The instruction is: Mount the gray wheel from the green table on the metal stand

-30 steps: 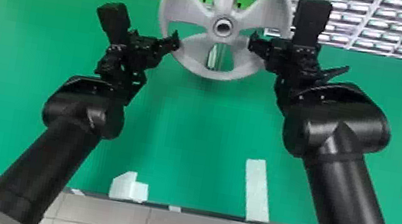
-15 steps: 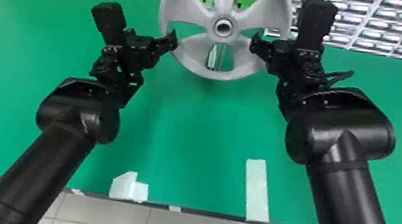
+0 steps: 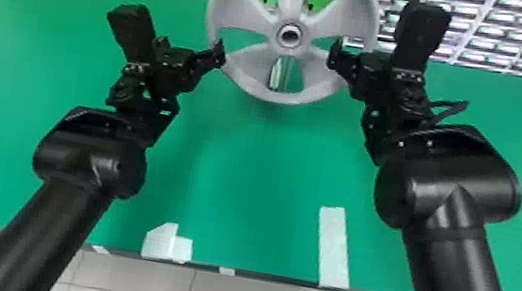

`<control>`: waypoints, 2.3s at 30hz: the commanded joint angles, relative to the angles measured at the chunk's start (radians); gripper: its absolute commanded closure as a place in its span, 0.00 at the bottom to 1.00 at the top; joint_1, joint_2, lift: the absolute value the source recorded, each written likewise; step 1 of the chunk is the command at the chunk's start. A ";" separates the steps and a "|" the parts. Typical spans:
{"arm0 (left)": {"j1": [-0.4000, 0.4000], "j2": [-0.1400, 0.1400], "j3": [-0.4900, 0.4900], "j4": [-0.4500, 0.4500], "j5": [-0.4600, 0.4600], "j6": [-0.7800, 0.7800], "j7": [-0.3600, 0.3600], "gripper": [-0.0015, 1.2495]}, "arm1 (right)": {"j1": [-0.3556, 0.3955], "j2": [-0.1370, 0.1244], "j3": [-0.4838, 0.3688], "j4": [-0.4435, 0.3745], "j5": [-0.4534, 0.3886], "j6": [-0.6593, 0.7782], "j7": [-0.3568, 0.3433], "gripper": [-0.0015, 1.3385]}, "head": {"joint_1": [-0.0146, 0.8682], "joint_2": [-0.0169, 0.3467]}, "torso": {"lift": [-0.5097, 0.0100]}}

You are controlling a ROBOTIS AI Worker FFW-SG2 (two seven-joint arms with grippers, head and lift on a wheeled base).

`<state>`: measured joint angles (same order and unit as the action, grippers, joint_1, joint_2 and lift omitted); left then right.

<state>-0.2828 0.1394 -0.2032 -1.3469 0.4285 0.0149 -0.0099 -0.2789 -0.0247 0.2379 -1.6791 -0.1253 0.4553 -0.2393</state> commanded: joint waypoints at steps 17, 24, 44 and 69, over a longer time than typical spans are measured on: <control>0.163 0.000 0.099 -0.218 -0.093 0.034 0.024 0.03 | 0.096 -0.012 0.006 0.002 -0.004 -0.198 0.000 0.01 | 1.00 0.19 | 0.79; 0.200 0.000 0.114 -0.247 -0.132 0.034 0.036 0.03 | 0.129 -0.026 0.012 0.016 -0.007 -0.260 0.002 0.01 | 1.00 0.19 | 0.79; 0.292 -0.003 0.143 -0.302 -0.201 0.007 0.077 0.10 | 0.204 -0.047 0.026 0.098 -0.031 -0.458 0.057 0.07 | 1.00 0.19 | 0.79; 0.358 -0.012 0.157 -0.310 -0.274 -0.021 0.107 0.10 | 0.282 -0.054 0.003 0.124 -0.045 -0.526 0.077 0.07 | 1.00 0.19 | 0.79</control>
<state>0.0746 0.1281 -0.0500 -1.6569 0.1606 -0.0061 0.0966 0.0010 -0.0793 0.2442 -1.5554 -0.1655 -0.0697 -0.1625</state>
